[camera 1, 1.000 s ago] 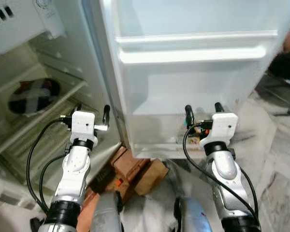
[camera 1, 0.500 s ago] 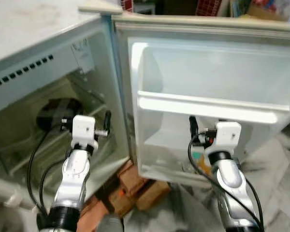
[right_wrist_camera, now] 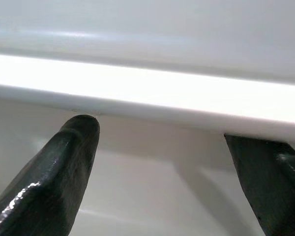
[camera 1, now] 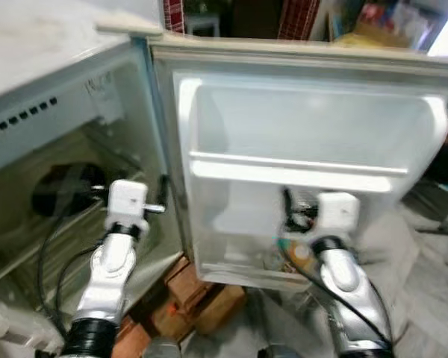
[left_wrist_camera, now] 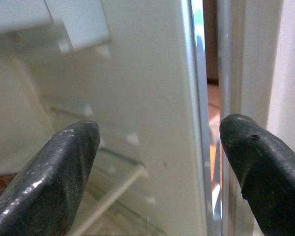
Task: Restocking fridge
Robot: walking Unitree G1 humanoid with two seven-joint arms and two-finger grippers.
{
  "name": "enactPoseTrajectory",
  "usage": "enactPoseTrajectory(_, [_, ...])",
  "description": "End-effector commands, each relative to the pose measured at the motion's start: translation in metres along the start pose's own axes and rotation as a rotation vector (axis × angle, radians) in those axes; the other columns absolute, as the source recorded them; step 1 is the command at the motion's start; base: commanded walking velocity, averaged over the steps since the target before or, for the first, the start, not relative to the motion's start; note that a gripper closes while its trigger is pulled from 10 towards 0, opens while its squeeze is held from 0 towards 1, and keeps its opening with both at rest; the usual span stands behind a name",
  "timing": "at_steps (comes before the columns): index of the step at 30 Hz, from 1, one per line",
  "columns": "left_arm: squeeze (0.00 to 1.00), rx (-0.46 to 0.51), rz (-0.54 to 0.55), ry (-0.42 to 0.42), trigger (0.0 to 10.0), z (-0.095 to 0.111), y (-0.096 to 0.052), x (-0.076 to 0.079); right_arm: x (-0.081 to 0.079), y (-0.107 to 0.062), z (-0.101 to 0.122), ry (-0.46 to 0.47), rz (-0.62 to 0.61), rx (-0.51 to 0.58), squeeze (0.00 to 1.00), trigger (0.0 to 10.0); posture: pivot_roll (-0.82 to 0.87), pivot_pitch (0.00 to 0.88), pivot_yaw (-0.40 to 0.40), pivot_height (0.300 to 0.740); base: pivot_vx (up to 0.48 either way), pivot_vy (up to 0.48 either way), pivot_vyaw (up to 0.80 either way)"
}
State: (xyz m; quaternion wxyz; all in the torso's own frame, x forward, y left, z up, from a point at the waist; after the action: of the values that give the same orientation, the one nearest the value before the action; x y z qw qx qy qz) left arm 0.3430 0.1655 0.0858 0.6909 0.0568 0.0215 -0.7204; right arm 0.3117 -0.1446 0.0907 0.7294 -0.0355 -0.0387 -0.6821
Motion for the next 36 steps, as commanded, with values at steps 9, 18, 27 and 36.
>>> enactPoseTrajectory(9, [0.0, 0.01, -0.036, -0.004, 10.0, 0.003, 0.002, 0.013, 0.008, -0.004, -0.011, -0.018, -0.014, -0.049, 0.0, 10.0, -0.04, 0.0, 0.009, 0.74, 0.0, -0.352, 0.0])
enactPoseTrajectory(18, [0.0, 0.011, -0.041, -0.006, 10.0, 0.003, 0.003, 0.014, -0.019, -0.008, -0.021, 0.073, 0.146, -0.111, 0.0, 10.0, -0.05, 0.0, 0.01, 0.74, 0.0, -0.359, 0.0])
enactPoseTrajectory(27, [0.0, 0.012, -0.038, 0.006, 10.0, 0.003, 0.004, 0.014, -0.024, -0.01, -0.023, 0.059, 0.184, -0.115, 0.0, 10.0, -0.04, 0.0, 0.008, 0.74, 0.0, -0.341, 0.0])
enactPoseTrajectory(36, [0.0, 0.01, -0.041, 0.005, 10.0, 0.002, 0.003, 0.015, -0.034, -0.011, -0.018, 0.069, 0.283, -0.102, 0.0, 10.0, -0.04, 0.0, 0.006, 0.74, 0.0, -0.397, 0.0])
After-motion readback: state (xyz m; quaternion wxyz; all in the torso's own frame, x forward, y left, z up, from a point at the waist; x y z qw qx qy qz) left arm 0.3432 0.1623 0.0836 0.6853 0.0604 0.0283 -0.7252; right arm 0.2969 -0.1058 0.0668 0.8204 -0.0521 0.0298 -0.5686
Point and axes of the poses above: a point about 5 cm out from each wrist's last joint towards the gripper, its own y axis pointing out of the wrist towards the gripper, its own z axis along the axis of the wrist's last joint, x = y × z, the point moved 6 cm from there along y, pointing out of the wrist towards the gripper, and after that the axes turned 4 degrees about -y, right-handed, at the moved point
